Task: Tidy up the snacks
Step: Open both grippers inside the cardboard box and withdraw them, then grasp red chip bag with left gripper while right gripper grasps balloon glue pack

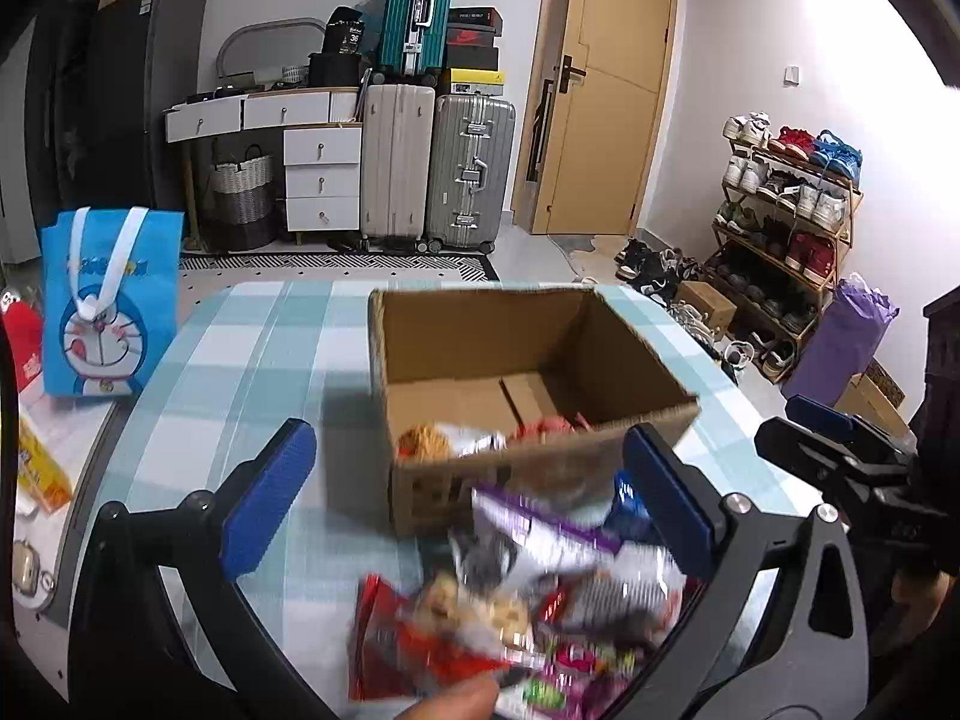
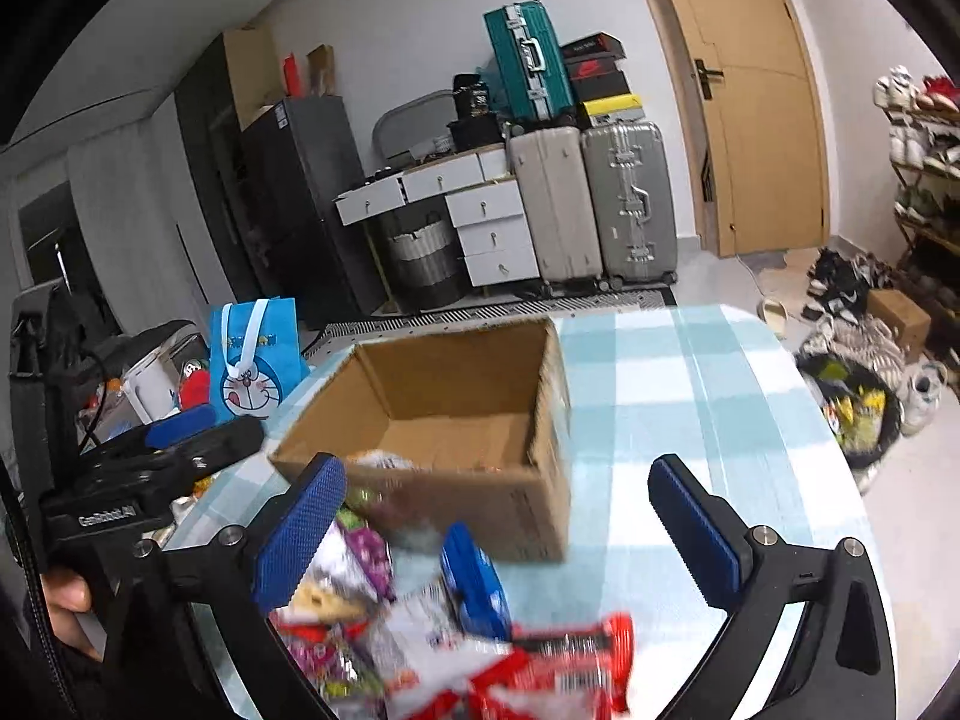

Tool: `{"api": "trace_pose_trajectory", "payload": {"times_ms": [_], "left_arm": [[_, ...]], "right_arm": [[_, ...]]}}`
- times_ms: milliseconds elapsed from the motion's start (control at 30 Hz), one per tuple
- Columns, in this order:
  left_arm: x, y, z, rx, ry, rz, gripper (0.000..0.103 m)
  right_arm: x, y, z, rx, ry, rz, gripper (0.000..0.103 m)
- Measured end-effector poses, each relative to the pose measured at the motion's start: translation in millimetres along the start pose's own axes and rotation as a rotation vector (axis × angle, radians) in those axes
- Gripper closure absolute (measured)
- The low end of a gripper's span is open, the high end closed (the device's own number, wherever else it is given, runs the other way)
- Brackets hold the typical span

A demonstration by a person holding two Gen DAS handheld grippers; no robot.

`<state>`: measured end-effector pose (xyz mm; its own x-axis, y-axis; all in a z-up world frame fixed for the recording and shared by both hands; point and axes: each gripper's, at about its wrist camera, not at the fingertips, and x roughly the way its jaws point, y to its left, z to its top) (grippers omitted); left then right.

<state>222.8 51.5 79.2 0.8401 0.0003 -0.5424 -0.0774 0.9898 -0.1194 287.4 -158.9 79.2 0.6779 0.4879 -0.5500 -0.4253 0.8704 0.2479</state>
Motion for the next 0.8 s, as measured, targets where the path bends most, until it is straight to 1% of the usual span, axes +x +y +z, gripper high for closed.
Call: {"api": "trace_pose_trajectory", "payload": {"times_ms": [200, 400, 567, 667, 800], "left_arm": [[-26.1, 6.2, -35.1, -0.003, 0.042, 0.006, 0.001], [-34.1, 7.4, -67.1, 0.013, 0.091, 0.016, 0.001], [-34.8, 10.7, -78.8, -0.011, 0.123, 0.014, 0.001], [-38.1, 15.3, -87.0, -0.015, 0.138, 0.023, 0.001], [-37.5, 22.7, -89.4, -0.017, 0.155, 0.043, 0.001]], "right_arm": [[-13.8, -5.5, -27.6, 0.008, 0.067, -0.020, 0.000], [-27.0, -3.9, -52.0, 0.001, 0.109, -0.029, 0.000], [-30.8, 0.6, -58.5, -0.009, 0.140, -0.027, 0.000], [-33.2, -0.1, -62.7, -0.024, 0.149, -0.043, 0.000], [-32.7, -5.3, -68.2, -0.008, 0.165, -0.053, 0.000]]}}
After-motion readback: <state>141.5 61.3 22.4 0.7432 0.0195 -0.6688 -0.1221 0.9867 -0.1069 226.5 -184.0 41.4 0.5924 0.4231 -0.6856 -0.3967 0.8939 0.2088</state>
